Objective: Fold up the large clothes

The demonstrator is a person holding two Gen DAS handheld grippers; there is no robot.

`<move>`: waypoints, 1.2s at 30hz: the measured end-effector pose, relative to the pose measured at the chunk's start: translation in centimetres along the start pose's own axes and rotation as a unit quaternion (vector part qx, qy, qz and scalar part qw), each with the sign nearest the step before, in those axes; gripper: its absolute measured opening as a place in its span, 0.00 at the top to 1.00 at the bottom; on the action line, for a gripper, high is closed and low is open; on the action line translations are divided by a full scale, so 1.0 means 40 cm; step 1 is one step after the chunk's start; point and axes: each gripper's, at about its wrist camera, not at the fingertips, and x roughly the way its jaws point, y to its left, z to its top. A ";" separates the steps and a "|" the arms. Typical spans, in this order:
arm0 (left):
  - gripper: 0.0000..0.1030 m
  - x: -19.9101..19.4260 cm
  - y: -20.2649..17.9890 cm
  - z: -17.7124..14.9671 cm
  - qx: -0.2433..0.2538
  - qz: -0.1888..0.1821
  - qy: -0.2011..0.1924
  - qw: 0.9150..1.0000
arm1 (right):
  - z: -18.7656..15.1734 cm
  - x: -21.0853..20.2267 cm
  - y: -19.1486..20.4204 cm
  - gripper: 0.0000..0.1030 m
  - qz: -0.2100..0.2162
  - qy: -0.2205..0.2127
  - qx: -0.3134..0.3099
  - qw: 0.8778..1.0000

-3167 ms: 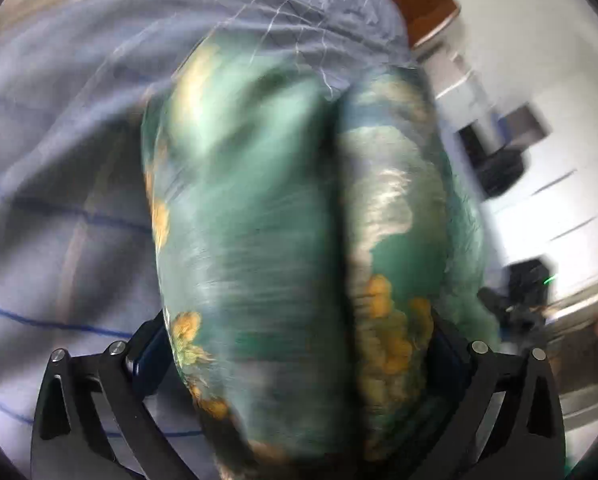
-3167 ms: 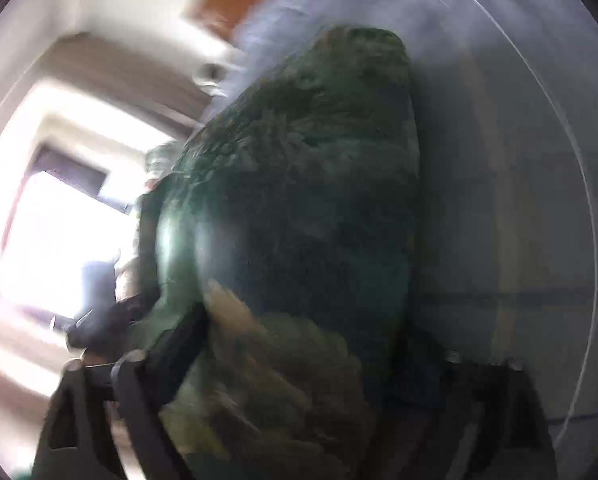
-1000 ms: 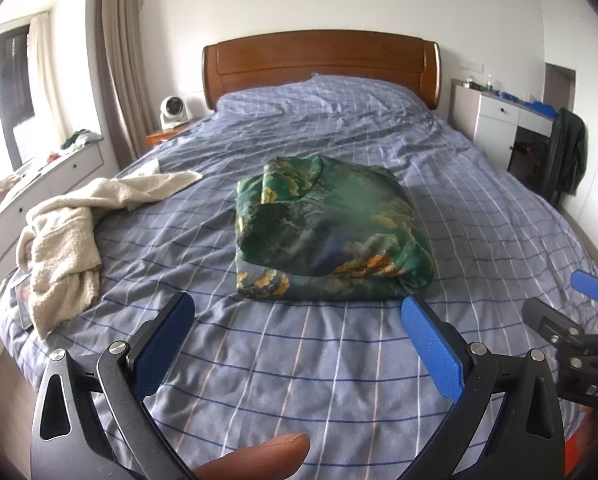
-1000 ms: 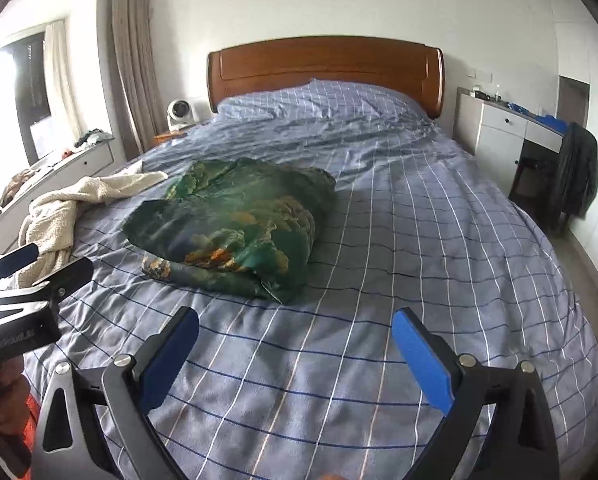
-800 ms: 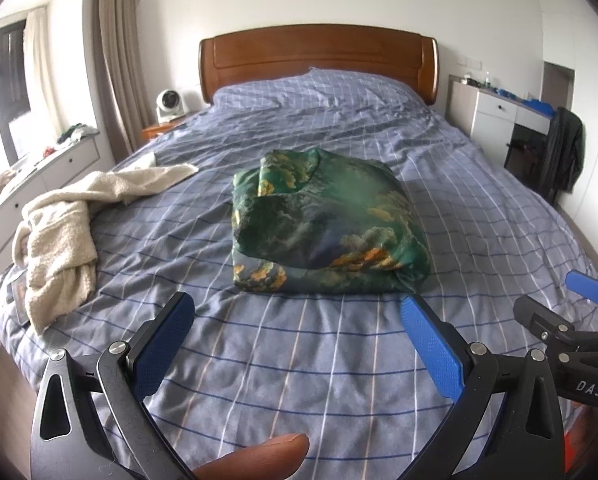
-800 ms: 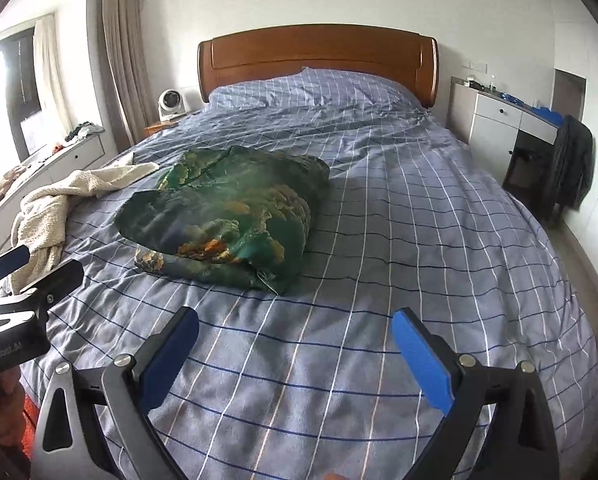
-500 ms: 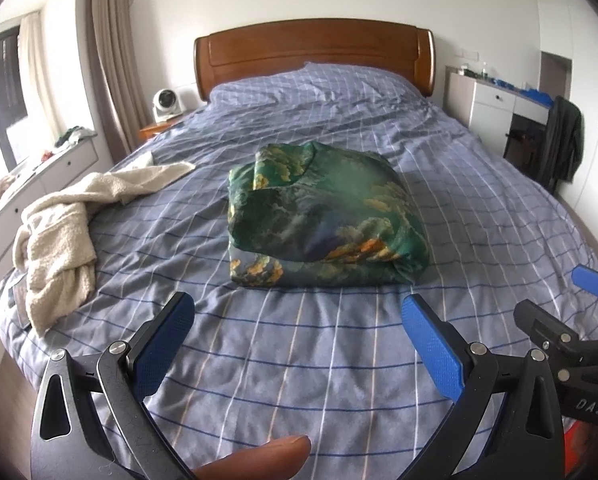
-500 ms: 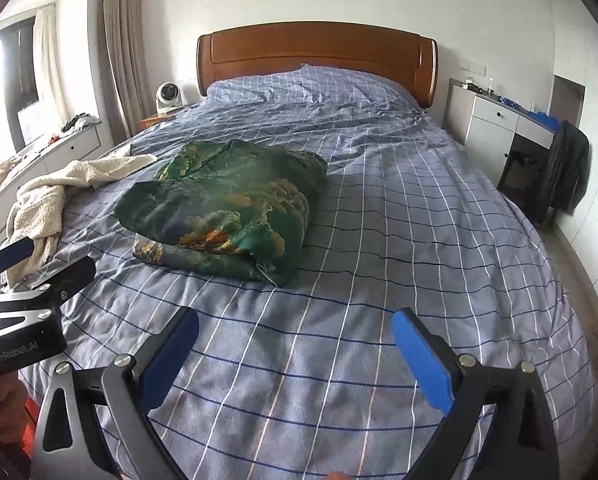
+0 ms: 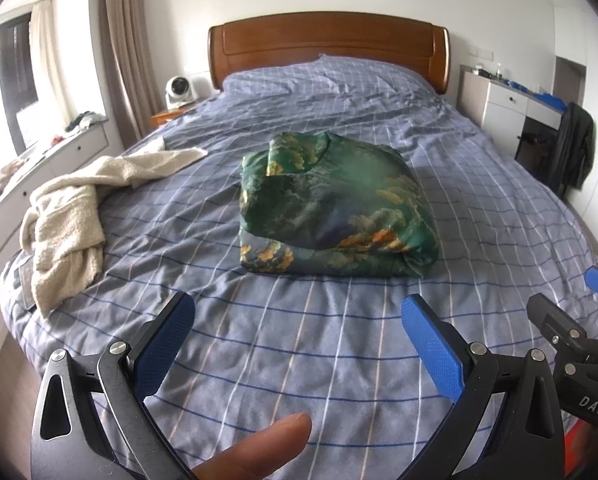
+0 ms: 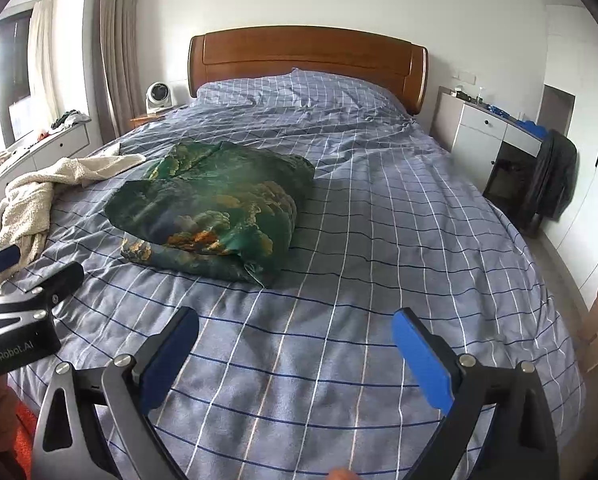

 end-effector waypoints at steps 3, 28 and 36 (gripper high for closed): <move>0.00 -0.003 0.001 0.001 0.004 0.007 -0.004 1.000 | 0.003 0.000 -0.001 0.04 0.002 -0.001 0.002 1.000; 0.00 -0.017 0.003 0.001 0.004 0.009 0.002 1.000 | 0.010 -0.017 0.022 0.04 0.008 0.003 -0.014 1.000; 0.00 -0.016 0.002 0.001 0.006 0.006 0.005 1.000 | 0.008 -0.020 0.023 0.04 0.001 0.009 -0.017 1.000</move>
